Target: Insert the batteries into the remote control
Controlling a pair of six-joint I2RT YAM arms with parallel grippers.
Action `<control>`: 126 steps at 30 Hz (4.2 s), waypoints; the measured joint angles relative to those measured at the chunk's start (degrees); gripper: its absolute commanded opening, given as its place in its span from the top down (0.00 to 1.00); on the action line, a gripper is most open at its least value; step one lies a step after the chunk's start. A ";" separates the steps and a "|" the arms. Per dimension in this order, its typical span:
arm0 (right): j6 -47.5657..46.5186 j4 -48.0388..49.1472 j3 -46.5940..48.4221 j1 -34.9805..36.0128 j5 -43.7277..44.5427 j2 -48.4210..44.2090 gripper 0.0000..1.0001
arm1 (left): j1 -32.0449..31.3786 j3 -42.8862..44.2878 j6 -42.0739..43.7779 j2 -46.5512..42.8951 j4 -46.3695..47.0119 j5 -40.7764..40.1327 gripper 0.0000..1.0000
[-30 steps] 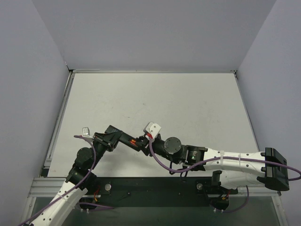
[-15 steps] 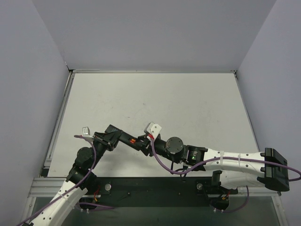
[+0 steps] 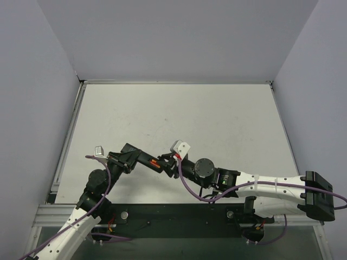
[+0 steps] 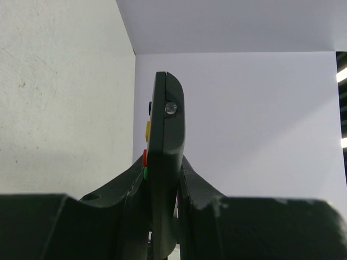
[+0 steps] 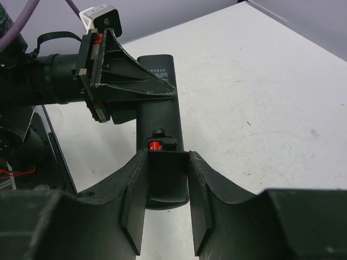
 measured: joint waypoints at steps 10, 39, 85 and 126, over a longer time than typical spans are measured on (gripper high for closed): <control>-0.42 0.74 0.00 -0.74 0.66 0.07 1.00 | 0.00 0.00 -0.24 0.26 0.68 0.02 1.00; -0.17 1.57 1.27 -0.35 -3.15 2.49 1.00 | 0.00 0.00 -0.46 0.37 0.70 0.07 1.00; -3.54 3.15 1.81 -0.44 -3.02 2.67 1.00 | 0.15 0.00 -1.88 1.27 2.45 0.04 1.00; 3.10 -2.93 4.66 -4.17 -9.53 5.31 0.83 | 0.20 0.00 -0.42 2.99 3.37 0.87 1.00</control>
